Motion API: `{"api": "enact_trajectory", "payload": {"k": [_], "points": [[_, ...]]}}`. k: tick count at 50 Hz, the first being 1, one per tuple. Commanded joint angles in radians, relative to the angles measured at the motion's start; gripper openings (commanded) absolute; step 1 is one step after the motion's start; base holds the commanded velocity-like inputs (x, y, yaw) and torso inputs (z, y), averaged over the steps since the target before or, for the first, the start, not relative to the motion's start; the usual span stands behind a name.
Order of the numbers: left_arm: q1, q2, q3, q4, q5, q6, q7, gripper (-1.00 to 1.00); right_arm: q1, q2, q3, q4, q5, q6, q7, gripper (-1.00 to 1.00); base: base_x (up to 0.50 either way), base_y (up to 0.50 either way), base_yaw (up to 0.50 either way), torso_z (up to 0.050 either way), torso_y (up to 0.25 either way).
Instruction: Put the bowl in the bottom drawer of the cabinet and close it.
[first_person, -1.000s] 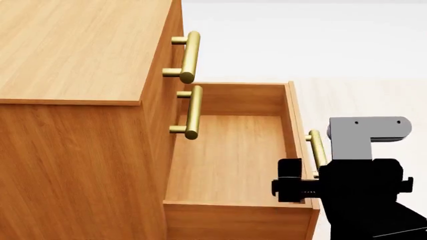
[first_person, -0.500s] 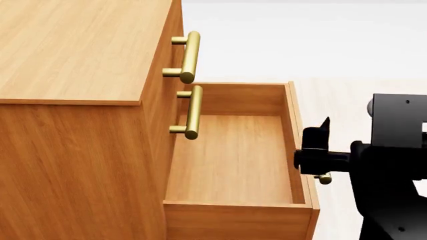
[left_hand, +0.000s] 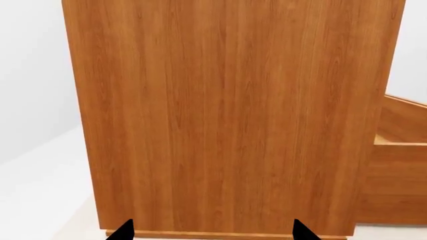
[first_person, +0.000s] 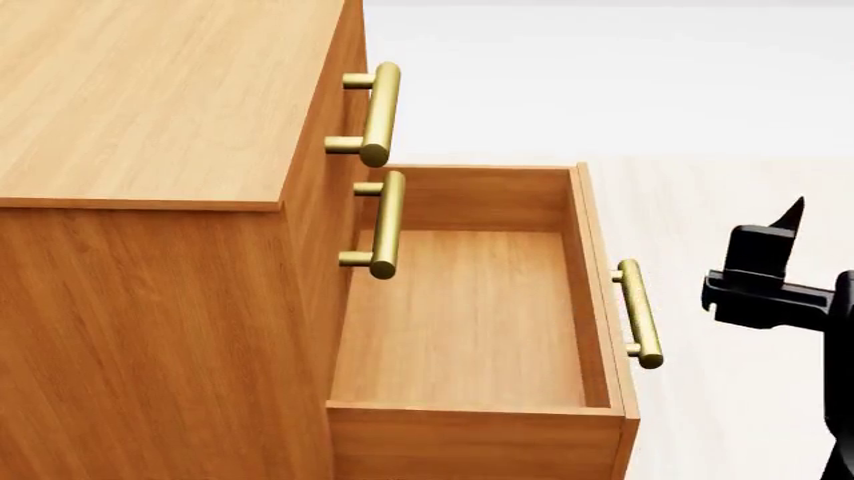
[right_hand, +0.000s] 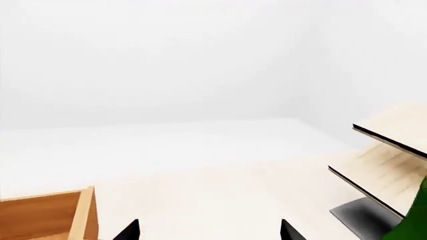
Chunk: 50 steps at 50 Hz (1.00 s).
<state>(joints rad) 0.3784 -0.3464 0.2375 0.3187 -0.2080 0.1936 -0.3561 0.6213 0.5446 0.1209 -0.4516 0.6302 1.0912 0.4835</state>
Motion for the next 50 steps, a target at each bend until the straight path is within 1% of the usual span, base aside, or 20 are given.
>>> {"api": "enact_trajectory", "payload": {"k": [1, 27, 33, 39, 45, 50], "points": [[-0.001, -0.001, 0.004, 0.003, 0.007, -0.005, -0.009, 1.00, -0.016, 0.022, 0.044, -0.013, -0.019, -0.006, 0.036, 1.00, 0.00, 0.00, 0.00, 0.000, 0.000], [0.001, -0.006, 0.011, 0.003, 0.013, 0.000, -0.021, 1.00, -0.071, 0.007, 0.152, 0.054, -0.094, -0.053, 0.143, 1.00, 0.00, 0.00, 0.00, 0.000, 0.000], [0.002, -0.007, 0.010, 0.003, 0.013, 0.001, -0.025, 1.00, -0.091, 0.004, 0.160, 0.071, -0.112, -0.083, 0.149, 1.00, 0.00, 0.00, 0.00, 0.000, 0.000], [-0.003, -0.007, 0.012, -0.006, 0.012, 0.006, -0.025, 1.00, -0.105, -0.011, 0.191, 0.115, -0.149, -0.112, 0.193, 1.00, 0.00, 0.00, 0.00, 0.000, 0.000], [-0.005, -0.008, 0.013, -0.010, 0.012, 0.008, -0.026, 1.00, -0.113, -0.018, 0.207, 0.141, -0.160, -0.117, 0.211, 1.00, 0.00, 0.00, 0.00, 0.000, 0.000], [-0.008, -0.008, 0.014, -0.019, 0.012, 0.014, -0.026, 1.00, -0.106, -0.023, 0.228, 0.167, -0.139, -0.078, 0.211, 1.00, 0.00, 0.00, 0.00, 0.000, 0.000]]}}
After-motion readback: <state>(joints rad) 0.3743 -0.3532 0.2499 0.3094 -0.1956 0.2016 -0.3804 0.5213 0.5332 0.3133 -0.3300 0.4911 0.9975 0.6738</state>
